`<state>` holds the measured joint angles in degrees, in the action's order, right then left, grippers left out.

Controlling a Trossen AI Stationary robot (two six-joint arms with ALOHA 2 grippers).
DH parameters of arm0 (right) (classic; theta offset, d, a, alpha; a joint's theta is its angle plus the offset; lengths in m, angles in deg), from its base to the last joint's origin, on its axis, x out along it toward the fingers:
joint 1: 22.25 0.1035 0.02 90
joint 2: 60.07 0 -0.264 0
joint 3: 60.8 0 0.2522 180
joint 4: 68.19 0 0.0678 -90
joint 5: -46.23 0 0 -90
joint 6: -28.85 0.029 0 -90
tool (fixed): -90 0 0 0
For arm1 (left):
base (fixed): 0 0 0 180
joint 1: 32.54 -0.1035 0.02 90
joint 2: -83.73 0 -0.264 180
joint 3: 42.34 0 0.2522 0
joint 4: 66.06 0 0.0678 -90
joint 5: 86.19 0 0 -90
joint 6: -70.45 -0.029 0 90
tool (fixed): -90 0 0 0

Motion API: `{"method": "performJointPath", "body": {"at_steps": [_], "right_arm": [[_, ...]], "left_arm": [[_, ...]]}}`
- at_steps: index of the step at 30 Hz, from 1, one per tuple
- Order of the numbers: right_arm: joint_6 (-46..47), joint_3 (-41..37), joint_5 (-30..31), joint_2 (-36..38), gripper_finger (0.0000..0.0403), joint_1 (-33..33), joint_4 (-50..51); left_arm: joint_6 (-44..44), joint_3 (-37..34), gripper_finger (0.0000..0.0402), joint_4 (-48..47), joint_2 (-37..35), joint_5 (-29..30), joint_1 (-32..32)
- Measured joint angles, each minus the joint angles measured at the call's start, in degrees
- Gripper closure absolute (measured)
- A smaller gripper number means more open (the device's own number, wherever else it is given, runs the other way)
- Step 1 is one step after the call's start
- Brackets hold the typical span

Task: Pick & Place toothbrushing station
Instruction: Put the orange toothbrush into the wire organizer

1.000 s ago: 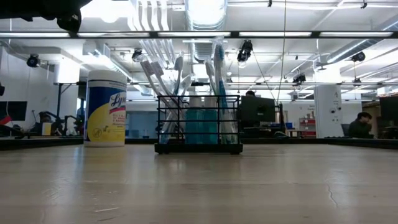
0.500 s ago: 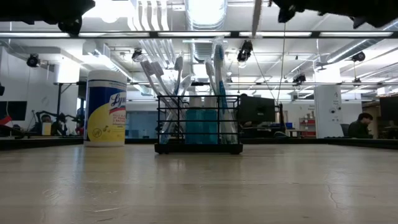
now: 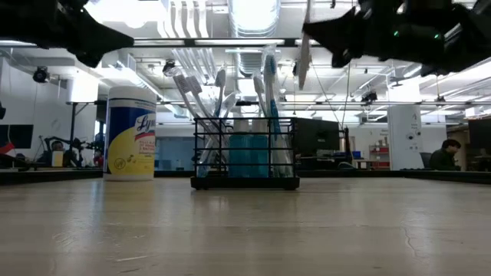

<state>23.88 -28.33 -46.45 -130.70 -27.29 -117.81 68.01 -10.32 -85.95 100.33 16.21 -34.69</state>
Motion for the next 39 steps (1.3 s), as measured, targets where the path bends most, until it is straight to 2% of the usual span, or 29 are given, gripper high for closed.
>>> {"method": "performJointPath", "body": {"at_steps": [5, 9, 19, 26, 39], "right_arm": [[-1.18, 2.70, -1.36, -7.58, 0.0385, -0.20, -2.91], [-1.72, 4.44, -2.43, -12.15, 0.0385, -0.71, -3.18], [1.34, 4.82, -2.43, -16.85, 0.0385, -0.94, -9.07], [3.76, 5.39, -2.06, -20.10, 0.0385, -0.92, -9.24], [8.81, 5.30, 1.57, -31.37, 0.0385, -0.90, -20.17]], "left_arm": [[-0.48, -4.21, 0.0399, 9.20, 2.42, -3.93, 0.01], [-0.52, -6.25, 0.0399, 12.81, 2.70, -3.69, 0.00], [0.66, -5.79, 0.0398, 13.09, 2.67, -3.45, 0.00], [0.80, -5.55, 0.0398, 12.85, 2.67, -3.41, 0.00], [0.81, -5.55, 0.0396, 12.20, 2.67, -3.45, 0.00]]}}
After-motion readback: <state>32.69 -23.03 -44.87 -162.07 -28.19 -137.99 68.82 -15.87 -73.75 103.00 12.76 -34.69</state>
